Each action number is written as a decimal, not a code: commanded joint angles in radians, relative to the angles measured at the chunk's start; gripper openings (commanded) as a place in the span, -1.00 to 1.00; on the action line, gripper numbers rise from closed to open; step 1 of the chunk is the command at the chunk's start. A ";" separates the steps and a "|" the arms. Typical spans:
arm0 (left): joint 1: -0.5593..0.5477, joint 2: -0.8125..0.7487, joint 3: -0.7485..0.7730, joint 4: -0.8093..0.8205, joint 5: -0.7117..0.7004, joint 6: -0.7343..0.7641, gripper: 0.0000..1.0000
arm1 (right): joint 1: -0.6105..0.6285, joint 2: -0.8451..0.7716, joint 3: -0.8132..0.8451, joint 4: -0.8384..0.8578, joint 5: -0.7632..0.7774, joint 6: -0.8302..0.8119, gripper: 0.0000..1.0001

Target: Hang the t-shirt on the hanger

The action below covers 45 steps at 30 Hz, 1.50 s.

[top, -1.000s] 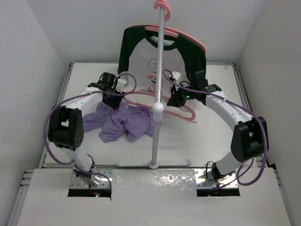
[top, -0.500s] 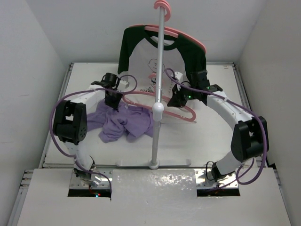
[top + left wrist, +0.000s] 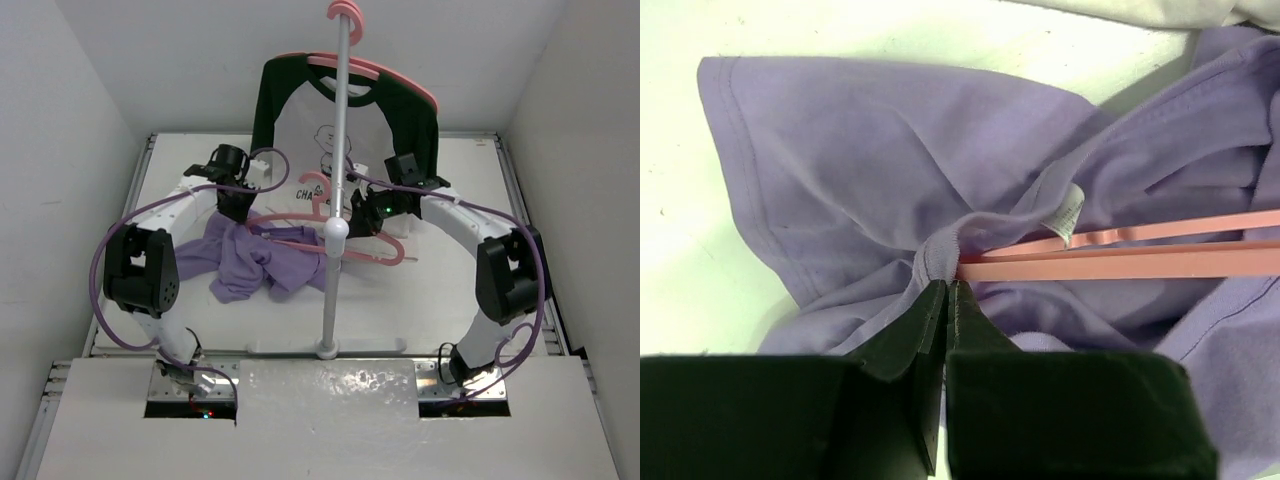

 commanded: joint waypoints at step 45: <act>0.019 -0.336 -0.038 -0.580 0.344 0.863 0.11 | 0.157 -0.260 -0.277 0.110 -0.075 0.028 -1.00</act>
